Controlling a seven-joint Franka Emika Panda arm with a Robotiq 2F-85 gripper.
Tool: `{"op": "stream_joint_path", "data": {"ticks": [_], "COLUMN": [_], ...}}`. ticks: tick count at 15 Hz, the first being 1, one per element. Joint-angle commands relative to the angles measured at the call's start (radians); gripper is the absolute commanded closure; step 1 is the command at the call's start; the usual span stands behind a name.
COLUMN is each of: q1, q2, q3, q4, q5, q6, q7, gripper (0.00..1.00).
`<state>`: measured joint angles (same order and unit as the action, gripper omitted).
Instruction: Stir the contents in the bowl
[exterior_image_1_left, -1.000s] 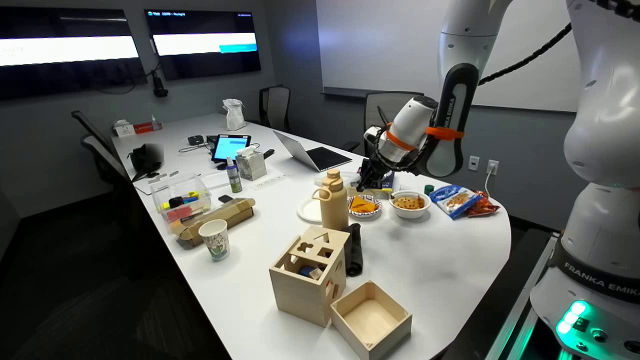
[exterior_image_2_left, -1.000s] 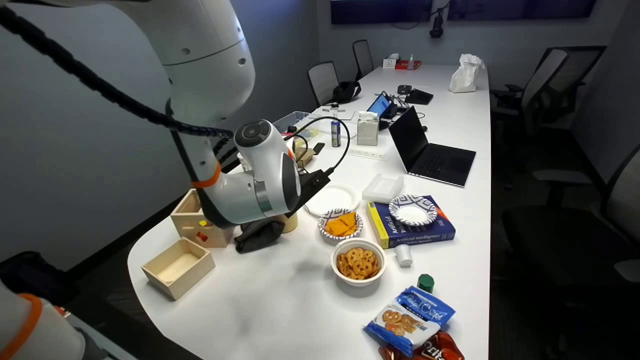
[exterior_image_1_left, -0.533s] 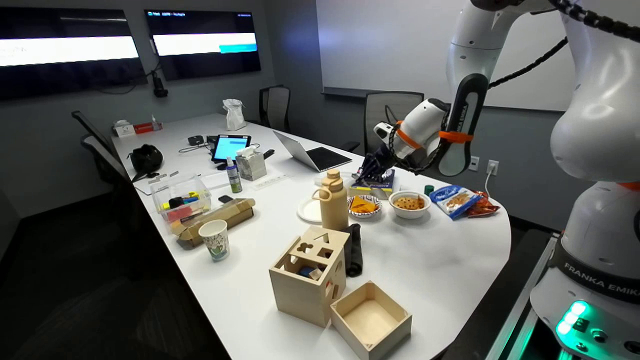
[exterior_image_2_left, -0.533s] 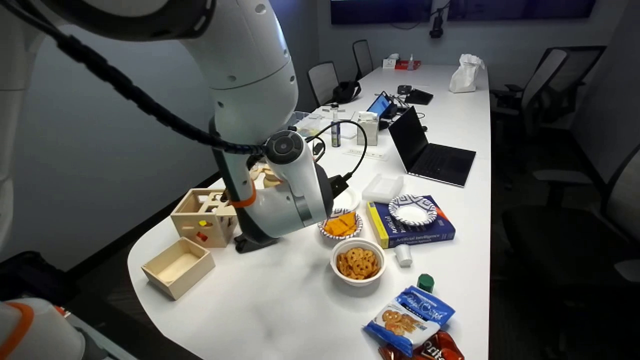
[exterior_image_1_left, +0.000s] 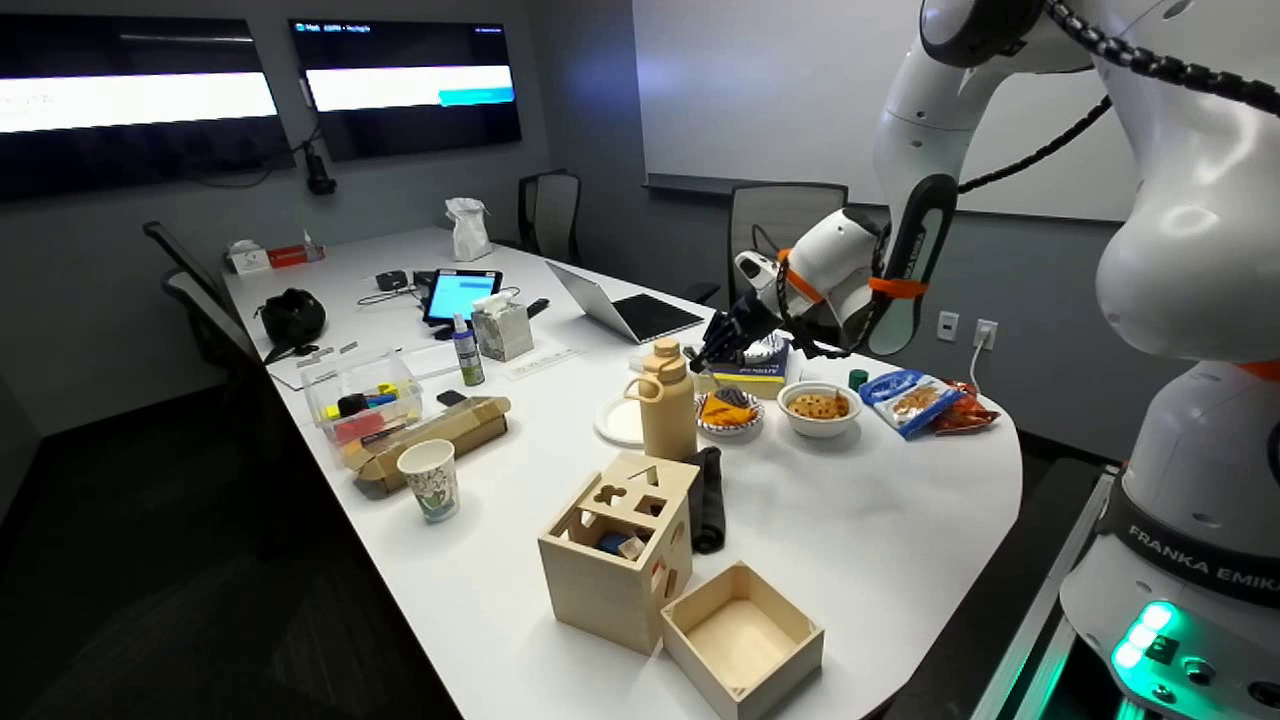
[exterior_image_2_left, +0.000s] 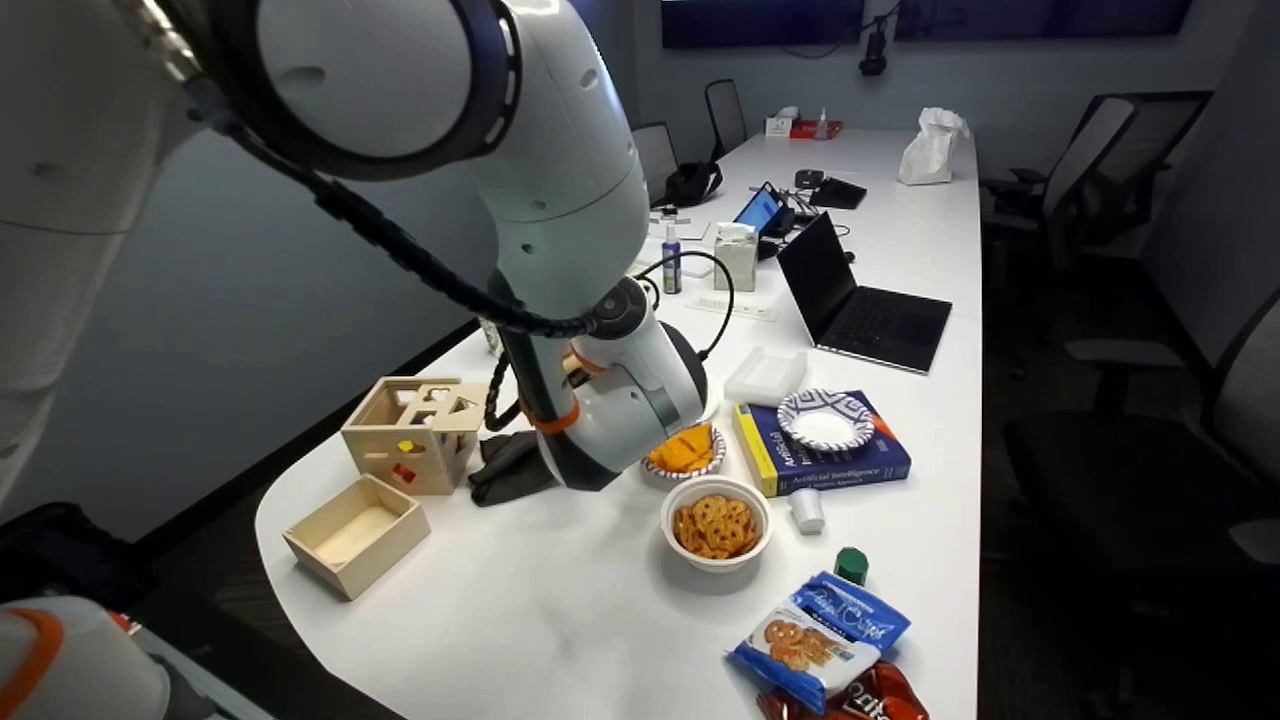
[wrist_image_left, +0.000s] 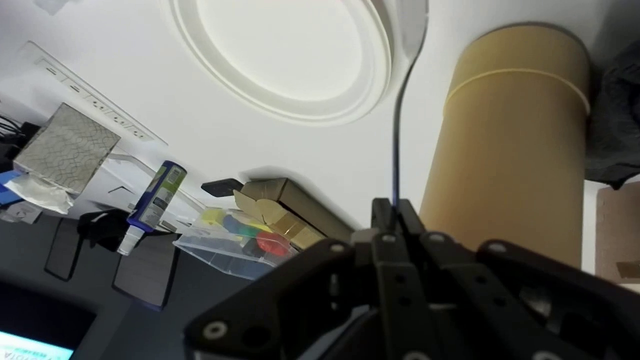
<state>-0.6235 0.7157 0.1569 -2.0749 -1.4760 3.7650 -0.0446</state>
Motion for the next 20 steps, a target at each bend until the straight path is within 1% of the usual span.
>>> {"op": "stream_joint_path", "data": {"ticks": [1, 8, 11, 16, 20], "q1": [-0.001, 0.040, 0.054, 0.051, 0.055], "q2": [0.097, 0.203, 0.232, 0.253, 0.252], "q3": [0.006, -0.013, -0.022, -0.028, -0.061], "q4": [0.152, 0.358, 0.418, 0.467, 0.469], "q5": [-0.119, -0.225, -0.235, -0.202, -0.223], "q6": [0.067, 0.114, 0.112, 0.078, 0.071], "q7": [0.149, 0.335, 0.389, 0.406, 0.463], "gripper": [0.99, 0.99, 0.99, 0.99, 0.99]}}
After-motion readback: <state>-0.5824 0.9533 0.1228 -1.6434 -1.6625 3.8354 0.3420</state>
